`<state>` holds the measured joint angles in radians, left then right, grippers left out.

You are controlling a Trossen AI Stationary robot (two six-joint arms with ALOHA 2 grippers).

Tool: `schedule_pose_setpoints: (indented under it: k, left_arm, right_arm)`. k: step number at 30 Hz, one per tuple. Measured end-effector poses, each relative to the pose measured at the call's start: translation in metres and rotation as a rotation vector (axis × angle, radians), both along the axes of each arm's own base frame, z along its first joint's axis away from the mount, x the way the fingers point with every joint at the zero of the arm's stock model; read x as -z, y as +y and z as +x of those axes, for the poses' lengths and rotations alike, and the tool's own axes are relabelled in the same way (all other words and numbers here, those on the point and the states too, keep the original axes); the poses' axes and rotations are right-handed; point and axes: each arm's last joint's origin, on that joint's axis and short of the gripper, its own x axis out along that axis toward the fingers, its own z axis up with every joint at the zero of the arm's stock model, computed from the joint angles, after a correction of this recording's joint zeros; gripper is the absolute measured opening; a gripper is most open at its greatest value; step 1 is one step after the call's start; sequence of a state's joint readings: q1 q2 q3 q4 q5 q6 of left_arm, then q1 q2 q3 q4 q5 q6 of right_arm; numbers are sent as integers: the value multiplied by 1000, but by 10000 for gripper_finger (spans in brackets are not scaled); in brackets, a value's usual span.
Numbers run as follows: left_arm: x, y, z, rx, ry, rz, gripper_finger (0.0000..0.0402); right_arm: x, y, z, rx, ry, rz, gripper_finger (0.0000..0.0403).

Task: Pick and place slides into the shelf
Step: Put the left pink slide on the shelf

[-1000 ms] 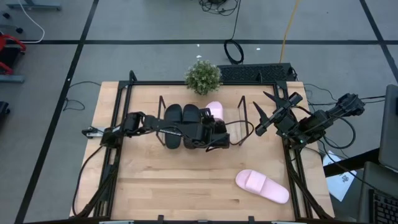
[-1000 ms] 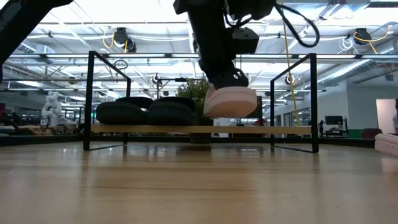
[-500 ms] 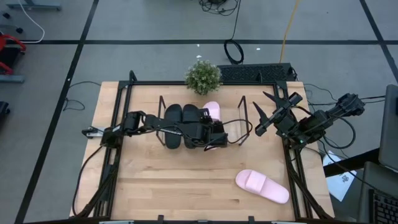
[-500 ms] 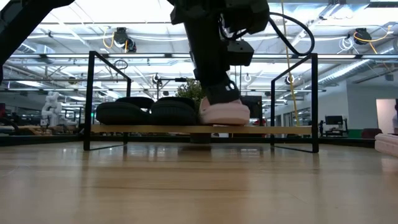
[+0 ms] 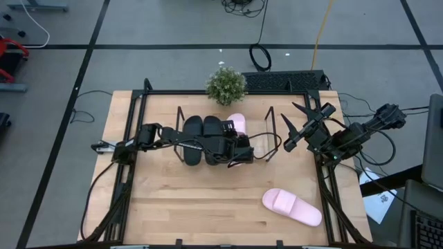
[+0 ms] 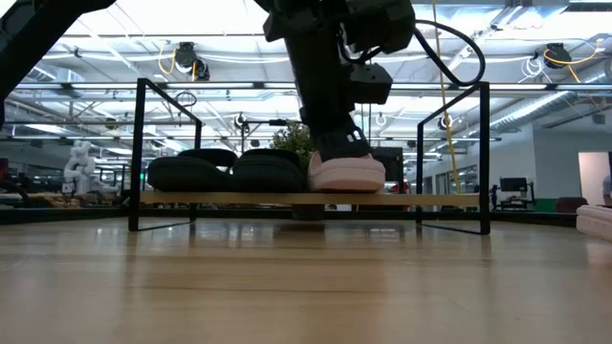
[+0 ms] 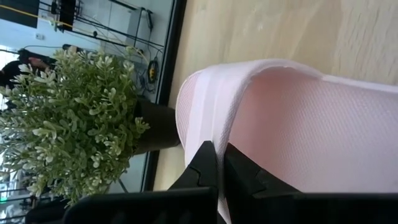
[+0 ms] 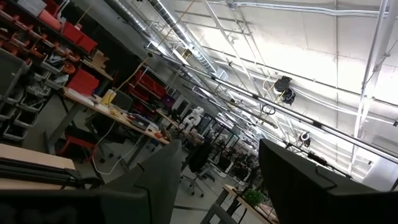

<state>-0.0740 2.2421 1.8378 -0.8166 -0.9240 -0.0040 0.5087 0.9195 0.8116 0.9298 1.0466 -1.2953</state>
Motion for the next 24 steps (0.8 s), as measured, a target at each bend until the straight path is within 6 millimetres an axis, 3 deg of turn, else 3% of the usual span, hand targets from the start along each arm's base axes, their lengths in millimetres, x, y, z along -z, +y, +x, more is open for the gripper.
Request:
schedule_pose_setpoints:
  k: [24]
  left_arm:
    - [3,4,-6,1,71,-55,4]
  right_arm:
    - [0,0,0,0,0,-1,205]
